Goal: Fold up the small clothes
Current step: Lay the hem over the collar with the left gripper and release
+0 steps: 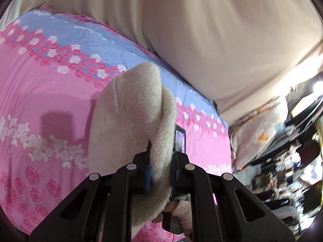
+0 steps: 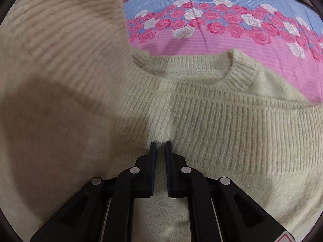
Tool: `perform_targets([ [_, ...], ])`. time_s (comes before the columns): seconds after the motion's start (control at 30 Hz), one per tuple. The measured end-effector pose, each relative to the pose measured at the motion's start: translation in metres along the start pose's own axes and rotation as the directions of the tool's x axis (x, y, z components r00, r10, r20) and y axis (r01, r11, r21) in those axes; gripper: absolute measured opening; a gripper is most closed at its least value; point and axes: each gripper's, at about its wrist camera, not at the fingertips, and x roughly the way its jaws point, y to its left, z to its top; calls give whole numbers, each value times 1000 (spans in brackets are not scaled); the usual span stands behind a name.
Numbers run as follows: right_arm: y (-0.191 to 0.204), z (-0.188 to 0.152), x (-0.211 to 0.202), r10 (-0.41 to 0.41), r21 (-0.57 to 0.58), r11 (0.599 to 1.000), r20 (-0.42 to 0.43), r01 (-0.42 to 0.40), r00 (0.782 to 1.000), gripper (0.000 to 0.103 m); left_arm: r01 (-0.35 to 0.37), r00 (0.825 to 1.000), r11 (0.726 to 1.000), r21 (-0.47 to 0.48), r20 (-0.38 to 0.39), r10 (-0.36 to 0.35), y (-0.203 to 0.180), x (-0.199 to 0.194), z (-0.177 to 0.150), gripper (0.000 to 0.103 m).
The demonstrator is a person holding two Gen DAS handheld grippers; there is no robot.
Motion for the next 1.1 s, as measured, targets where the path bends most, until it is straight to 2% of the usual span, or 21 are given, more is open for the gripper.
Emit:
perform_targets([
  [0.07,-12,-6,-20,3,27,1000,48,-4,999,16,-9,1000,999,34,-14,9,-11,4,-5,13],
  [0.13,-31,-16,-46,-5,58,998,95,0,995,16,-8,999,998,56,-39,11,-21,15,-9,13],
  [0.23,-68,-38,-80,-67,123,991,140,50,988,16,-10,996,997,76,-88,17,-34,38,-18,13],
  [0.33,-107,-66,-106,-95,222,973,167,56,981,17,-39,988,990,136,-141,58,-47,72,-35,14],
  [0.4,-128,-86,-118,-111,283,957,181,57,977,18,-57,976,985,162,-197,89,-45,102,-52,22],
  [0.5,-143,-104,-132,-119,332,942,197,48,973,21,-86,956,990,114,-268,114,-33,126,-74,36],
  [0.53,-144,-106,-136,-119,336,941,206,44,971,24,-76,959,993,86,-266,97,-29,122,-79,38],
  [0.6,-142,-108,-144,-98,331,943,237,15,967,32,-73,972,994,85,-218,90,-27,106,-79,57],
  [0.63,-140,-106,-146,-79,325,946,249,-6,965,40,-91,978,991,93,-179,107,-26,97,-76,60],
  [0.67,-135,-103,-147,-47,319,947,259,-39,965,52,-115,983,988,106,-131,129,-25,85,-73,63],
  [0.73,-131,-91,-141,26,309,945,265,-111,964,64,-184,980,976,119,-48,191,-15,63,-63,68],
  [0.87,-115,-72,-119,87,319,935,226,-158,970,65,-248,969,967,61,15,248,15,32,-55,69],
  [1.03,-97,-51,-83,13,287,956,143,-54,990,66,-280,959,960,1,31,280,41,12,-65,69],
  [1.07,-92,-46,-75,7,265,963,122,-40,993,56,-283,959,959,-5,27,283,44,11,-67,69],
  [1.1,-88,-42,-68,27,249,967,107,-53,994,39,-285,958,959,-15,20,285,47,10,-69,69],
])
